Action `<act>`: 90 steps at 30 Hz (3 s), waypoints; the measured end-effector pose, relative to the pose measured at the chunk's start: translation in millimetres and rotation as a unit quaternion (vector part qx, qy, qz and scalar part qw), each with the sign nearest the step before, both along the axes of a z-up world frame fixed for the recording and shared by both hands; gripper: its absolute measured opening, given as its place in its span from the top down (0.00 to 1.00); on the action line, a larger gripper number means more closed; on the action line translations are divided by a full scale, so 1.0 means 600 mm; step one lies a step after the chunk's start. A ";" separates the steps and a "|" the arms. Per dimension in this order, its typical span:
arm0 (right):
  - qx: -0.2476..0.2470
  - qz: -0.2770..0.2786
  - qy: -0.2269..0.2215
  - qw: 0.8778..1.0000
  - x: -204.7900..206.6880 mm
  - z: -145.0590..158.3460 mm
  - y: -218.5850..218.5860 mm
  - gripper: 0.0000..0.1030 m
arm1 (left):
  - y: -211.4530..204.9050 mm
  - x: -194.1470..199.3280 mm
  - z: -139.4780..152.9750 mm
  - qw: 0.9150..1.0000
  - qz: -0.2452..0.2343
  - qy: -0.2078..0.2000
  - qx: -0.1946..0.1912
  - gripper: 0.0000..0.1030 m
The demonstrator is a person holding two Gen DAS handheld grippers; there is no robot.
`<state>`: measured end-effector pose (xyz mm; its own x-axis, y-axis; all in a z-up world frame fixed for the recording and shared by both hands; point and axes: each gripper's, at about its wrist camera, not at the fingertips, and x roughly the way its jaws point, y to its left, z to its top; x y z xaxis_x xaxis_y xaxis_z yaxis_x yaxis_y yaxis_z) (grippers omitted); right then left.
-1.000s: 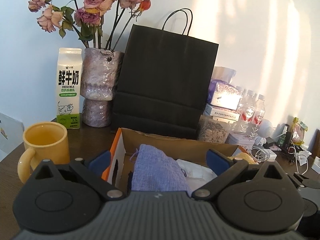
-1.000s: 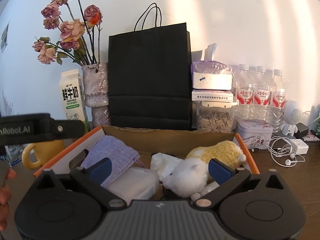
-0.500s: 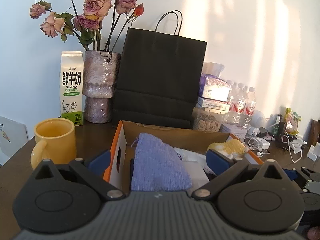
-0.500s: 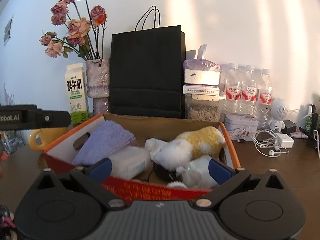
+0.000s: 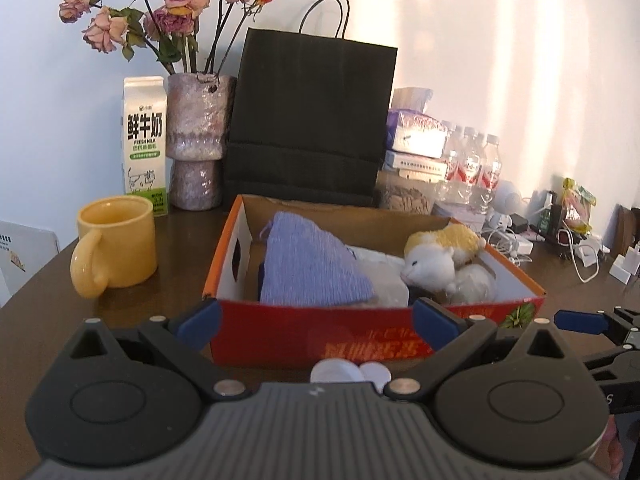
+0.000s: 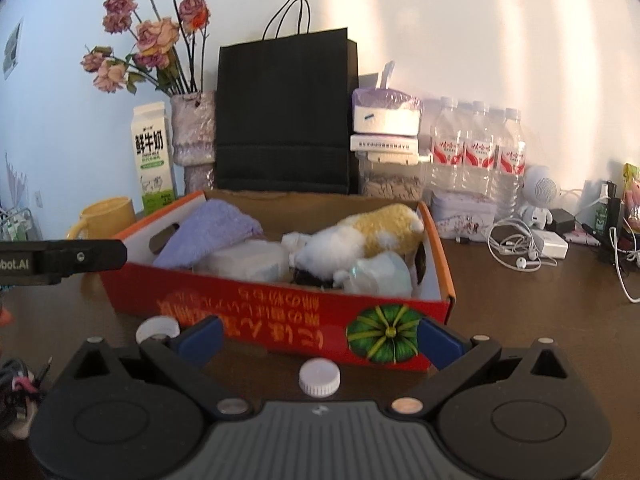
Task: Organize objects
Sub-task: 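Move both tools back out of the box, right gripper toward the white caps, then grasp a small white bottle cap with the right gripper, then grasp the small orange item with the left gripper while the right gripper holds the cap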
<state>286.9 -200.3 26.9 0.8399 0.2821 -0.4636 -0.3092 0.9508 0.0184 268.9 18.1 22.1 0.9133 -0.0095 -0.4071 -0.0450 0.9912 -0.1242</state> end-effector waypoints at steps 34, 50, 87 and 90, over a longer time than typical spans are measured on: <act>-0.034 -0.018 0.082 0.996 0.026 -0.061 0.026 0.14 | 0.008 -0.040 -0.039 0.998 -0.019 0.057 -0.001 0.00; -0.022 -0.015 0.081 0.996 0.061 -0.066 0.037 0.52 | 0.015 -0.035 -0.042 0.998 -0.008 0.059 -0.005 0.00; -0.004 0.022 -0.027 0.999 -0.103 -0.017 0.035 0.74 | -0.042 -0.031 -0.080 0.992 -0.069 0.094 0.044 0.45; -0.005 0.024 -0.026 0.999 -0.103 -0.018 0.036 0.74 | -0.042 -0.027 -0.086 0.991 -0.068 0.103 0.044 0.53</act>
<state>225.3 -178.4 16.3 0.8490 0.3175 -0.4223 -0.3542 0.9351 -0.0090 252.4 -6.9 -29.4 0.8033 -0.0829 -0.5898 0.0745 0.9965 -0.0386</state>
